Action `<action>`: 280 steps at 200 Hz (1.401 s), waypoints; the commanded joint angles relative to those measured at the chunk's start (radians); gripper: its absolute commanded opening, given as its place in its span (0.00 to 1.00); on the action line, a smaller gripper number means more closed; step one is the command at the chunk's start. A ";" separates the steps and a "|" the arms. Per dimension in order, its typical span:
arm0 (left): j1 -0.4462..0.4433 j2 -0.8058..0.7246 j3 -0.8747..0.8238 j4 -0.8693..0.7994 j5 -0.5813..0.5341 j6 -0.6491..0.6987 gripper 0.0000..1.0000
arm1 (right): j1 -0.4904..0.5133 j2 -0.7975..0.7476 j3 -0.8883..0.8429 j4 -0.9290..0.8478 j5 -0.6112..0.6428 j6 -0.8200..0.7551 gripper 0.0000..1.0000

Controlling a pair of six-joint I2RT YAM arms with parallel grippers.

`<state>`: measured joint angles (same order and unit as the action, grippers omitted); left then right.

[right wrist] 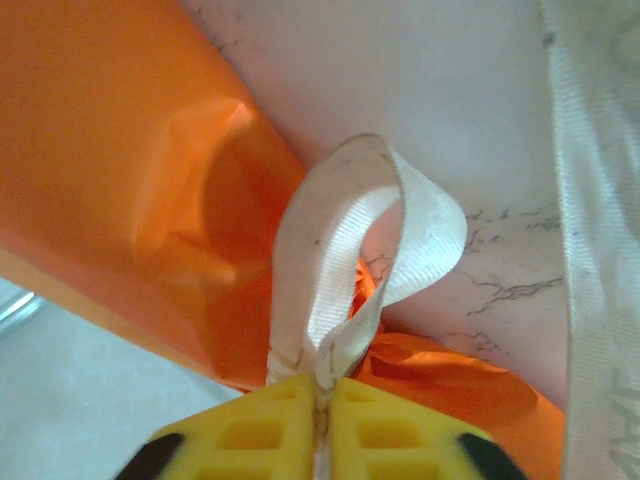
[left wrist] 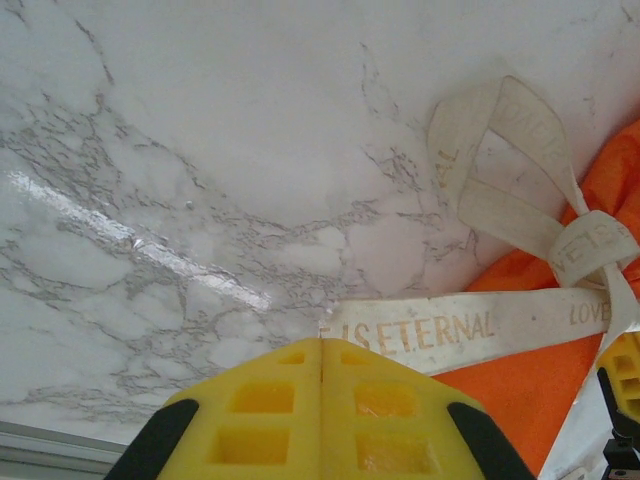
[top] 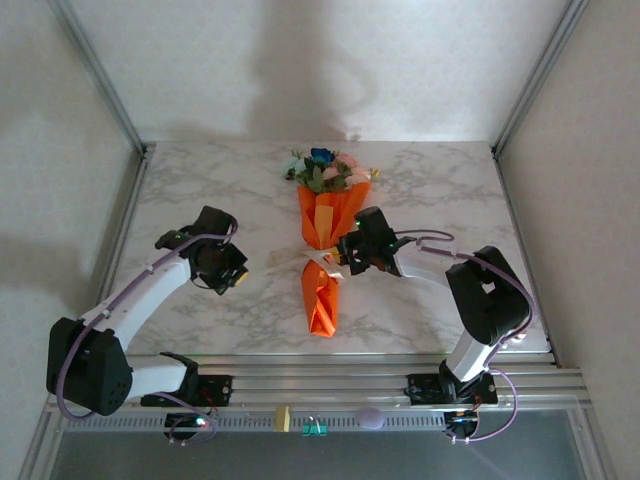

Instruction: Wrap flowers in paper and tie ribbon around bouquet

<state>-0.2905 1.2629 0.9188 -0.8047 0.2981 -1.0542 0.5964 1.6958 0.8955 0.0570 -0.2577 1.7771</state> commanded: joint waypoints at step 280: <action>-0.105 0.502 0.198 0.195 0.013 0.031 0.38 | 0.007 0.023 0.106 -0.147 0.038 -0.165 0.00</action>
<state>-0.3939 1.7409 1.1072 -0.5980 0.3756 -1.0607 0.5964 1.7050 0.9745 -0.0719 -0.2291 1.6257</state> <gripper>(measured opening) 0.381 0.058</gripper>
